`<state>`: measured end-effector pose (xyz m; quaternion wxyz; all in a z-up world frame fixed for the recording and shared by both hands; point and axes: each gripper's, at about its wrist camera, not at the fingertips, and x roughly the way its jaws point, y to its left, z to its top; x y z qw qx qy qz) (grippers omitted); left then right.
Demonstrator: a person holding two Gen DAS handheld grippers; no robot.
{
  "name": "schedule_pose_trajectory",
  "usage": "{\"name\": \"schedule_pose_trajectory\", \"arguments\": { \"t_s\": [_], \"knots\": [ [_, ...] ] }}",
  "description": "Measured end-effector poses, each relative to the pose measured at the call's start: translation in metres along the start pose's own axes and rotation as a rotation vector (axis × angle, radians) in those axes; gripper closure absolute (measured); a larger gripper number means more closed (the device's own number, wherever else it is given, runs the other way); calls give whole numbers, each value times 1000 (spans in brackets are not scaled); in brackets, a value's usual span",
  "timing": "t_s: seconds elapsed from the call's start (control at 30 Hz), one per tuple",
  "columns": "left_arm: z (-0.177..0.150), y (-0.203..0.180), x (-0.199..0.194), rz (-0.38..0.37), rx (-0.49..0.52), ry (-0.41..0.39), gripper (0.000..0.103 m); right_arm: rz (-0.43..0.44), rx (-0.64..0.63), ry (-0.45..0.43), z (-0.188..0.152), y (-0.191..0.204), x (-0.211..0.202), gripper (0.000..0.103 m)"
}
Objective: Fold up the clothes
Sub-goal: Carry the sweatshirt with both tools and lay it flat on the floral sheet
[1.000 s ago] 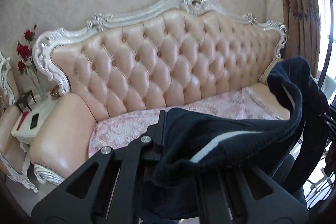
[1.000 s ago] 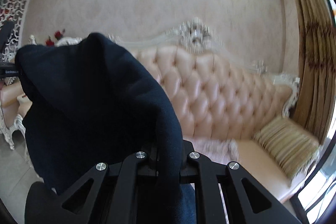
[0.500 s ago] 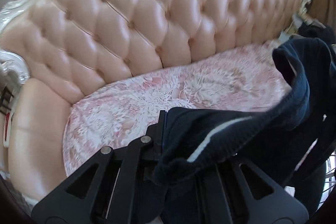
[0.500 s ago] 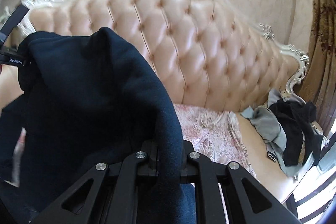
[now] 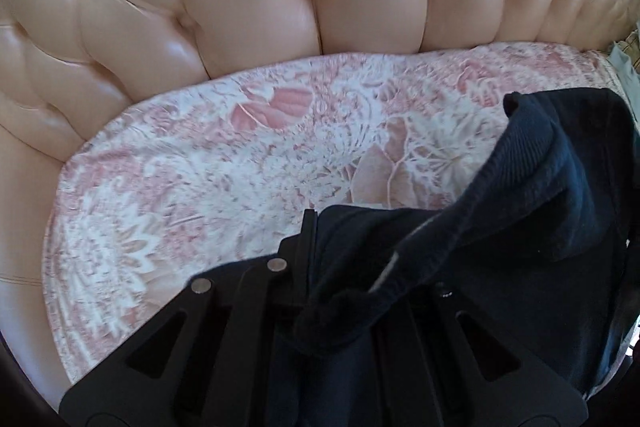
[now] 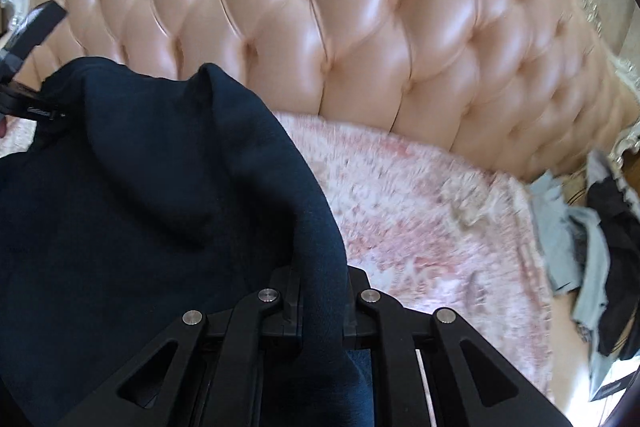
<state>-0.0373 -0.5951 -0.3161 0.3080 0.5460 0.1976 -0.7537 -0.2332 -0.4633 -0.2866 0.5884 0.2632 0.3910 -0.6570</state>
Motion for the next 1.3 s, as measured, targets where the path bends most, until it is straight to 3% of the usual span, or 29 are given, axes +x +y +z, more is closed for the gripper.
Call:
{"name": "schedule_pose_trajectory", "arguments": {
  "t_s": [0.1,0.2,0.27,0.3,0.47,0.6,0.7,0.8,0.93,1.0,1.07,1.2,1.3],
  "knots": [
    [-3,8,-2,-21,-9,0,88,4,13,44,-9,-5,19,78],
    [-3,26,-16,-51,-55,-14,54,21,61,50,-14,-20,16,59],
    [0,43,-35,-46,-96,-60,26,5,101,32,-12,-35,4,39],
    [1,51,-44,-26,-117,-82,23,-7,116,24,-11,-41,-3,36],
    [3,85,-84,94,-208,-176,22,-87,130,-21,-7,-58,-30,31],
    [-23,90,-111,-23,-228,-223,22,-151,102,-42,-3,-60,-33,24],
    [-59,86,-130,-71,-214,-251,22,-186,85,-53,0,-62,-34,23],
    [-110,96,-145,-97,-249,-261,22,-152,116,-31,-1,-74,-28,23],
    [-187,105,-156,-123,-314,-218,22,-106,168,-1,0,-95,-31,22],
    [-216,101,-161,-136,-330,-205,22,-137,151,1,-1,-101,-37,22],
    [-241,97,-167,-130,-344,-198,22,-176,164,-4,-5,-112,-46,22],
    [-281,81,-180,-42,-340,-210,22,-224,251,-24,-24,-139,-78,22],
    [-307,77,-186,-108,-388,-198,22,-157,243,-80,-57,-130,-124,22]
  ]
}}
